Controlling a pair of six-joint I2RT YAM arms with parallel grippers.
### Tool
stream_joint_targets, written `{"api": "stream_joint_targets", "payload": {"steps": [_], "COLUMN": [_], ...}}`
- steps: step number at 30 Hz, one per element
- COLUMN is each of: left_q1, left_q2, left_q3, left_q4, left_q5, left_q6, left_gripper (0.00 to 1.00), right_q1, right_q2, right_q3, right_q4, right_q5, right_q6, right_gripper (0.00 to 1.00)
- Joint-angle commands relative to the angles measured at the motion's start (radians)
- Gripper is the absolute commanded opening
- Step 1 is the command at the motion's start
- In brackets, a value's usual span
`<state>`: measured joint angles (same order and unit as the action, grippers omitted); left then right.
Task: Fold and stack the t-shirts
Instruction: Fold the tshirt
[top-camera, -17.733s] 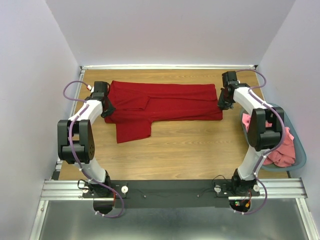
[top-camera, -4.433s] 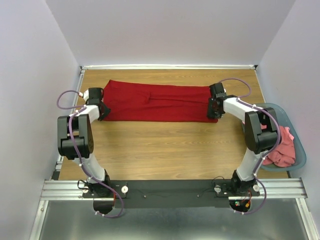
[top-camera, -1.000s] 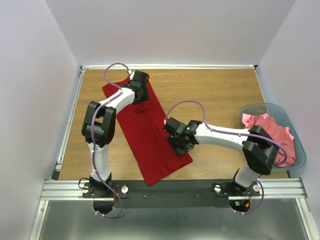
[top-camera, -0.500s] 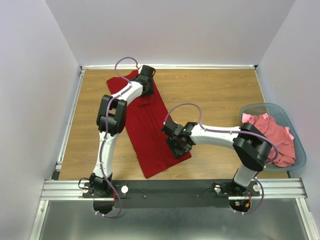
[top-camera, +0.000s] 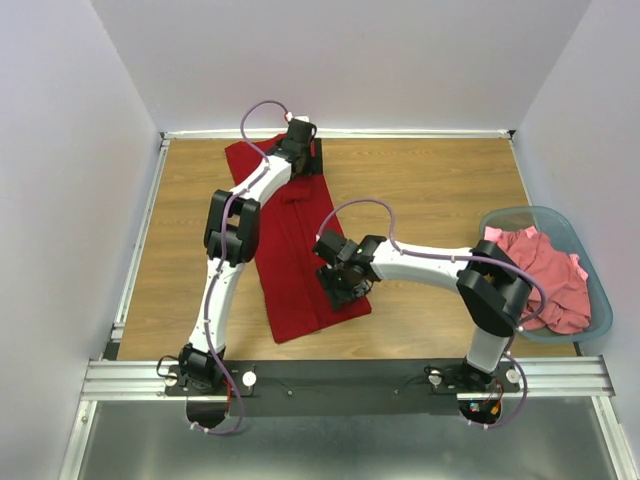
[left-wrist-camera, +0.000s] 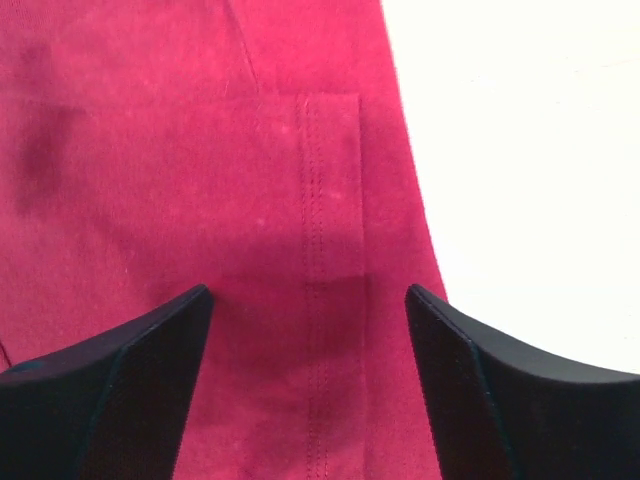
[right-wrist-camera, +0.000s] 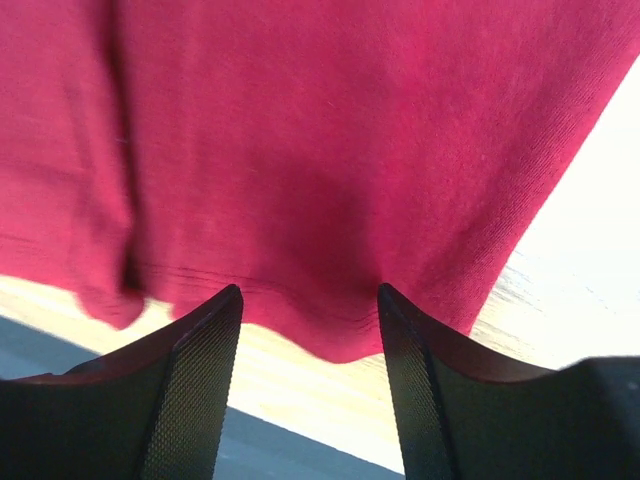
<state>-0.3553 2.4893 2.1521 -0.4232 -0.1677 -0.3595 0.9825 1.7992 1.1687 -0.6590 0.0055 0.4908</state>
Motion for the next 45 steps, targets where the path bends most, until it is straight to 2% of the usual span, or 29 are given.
{"api": "stream_joint_targets", "payload": {"steps": [1, 6, 7, 10, 12, 13, 18, 19, 21, 23, 25, 37, 45], "left_q1": [0.003, 0.001, 0.001, 0.001, -0.008, -0.014, -0.080, -0.086, -0.096, -0.096, -0.097, -0.097, -0.097], "left_q2": [-0.155, -0.407, -0.499, -0.665, -0.749, -0.766, -0.796, -0.787, -0.768, -0.733, -0.693, -0.547, -0.560], "left_q3": [-0.055, -0.222, -0.312, -0.467, -0.625, -0.715, -0.918, -0.931, -0.949, -0.951, -0.940, -0.879, -0.882], "left_q4": [0.034, 0.020, 0.021, 0.027, 0.055, 0.064, 0.118, 0.139, 0.164, 0.181, 0.187, 0.201, 0.153], "left_q5": [0.036, -0.007, -0.028, -0.032, 0.002, 0.034, 0.091, 0.096, 0.099, 0.096, 0.080, 0.079, -0.002], "left_q6": [-0.022, -0.137, -0.154, -0.237, -0.268, -0.278, -0.331, -0.338, -0.351, -0.361, -0.368, -0.375, -0.392], "left_gripper": [0.92, 0.93, 0.92, 0.78, 0.66, 0.63, 0.52, 0.51, 0.42, 0.41, 0.34, 0.30, 0.30], "right_q1": [-0.008, -0.083, -0.097, -0.159, -0.205, -0.220, -0.314, -0.326, -0.353, -0.360, -0.361, -0.364, -0.370], "right_q2": [-0.072, -0.138, -0.152, -0.167, -0.178, -0.182, -0.228, -0.239, -0.259, -0.265, -0.274, -0.328, -0.334], "right_q3": [0.069, 0.097, 0.097, 0.086, 0.065, 0.056, -0.021, -0.035, -0.067, -0.081, -0.099, -0.156, -0.162], "right_q4": [-0.024, -0.033, -0.033, -0.033, -0.030, -0.028, 0.004, 0.013, 0.038, 0.045, 0.047, 0.050, 0.050], "right_q5": [-0.012, 0.034, 0.036, 0.059, 0.071, 0.077, 0.099, 0.094, 0.071, 0.067, 0.059, 0.056, 0.056], "right_q6": [0.014, -0.009, -0.021, -0.034, -0.038, -0.038, -0.035, -0.032, -0.032, -0.032, -0.032, -0.018, -0.017], "right_gripper": [0.66, 0.66, 0.66, 0.66, 0.66, 0.66, 0.66, 0.66, 0.66, 0.66, 0.66, 0.66, 0.66]}}
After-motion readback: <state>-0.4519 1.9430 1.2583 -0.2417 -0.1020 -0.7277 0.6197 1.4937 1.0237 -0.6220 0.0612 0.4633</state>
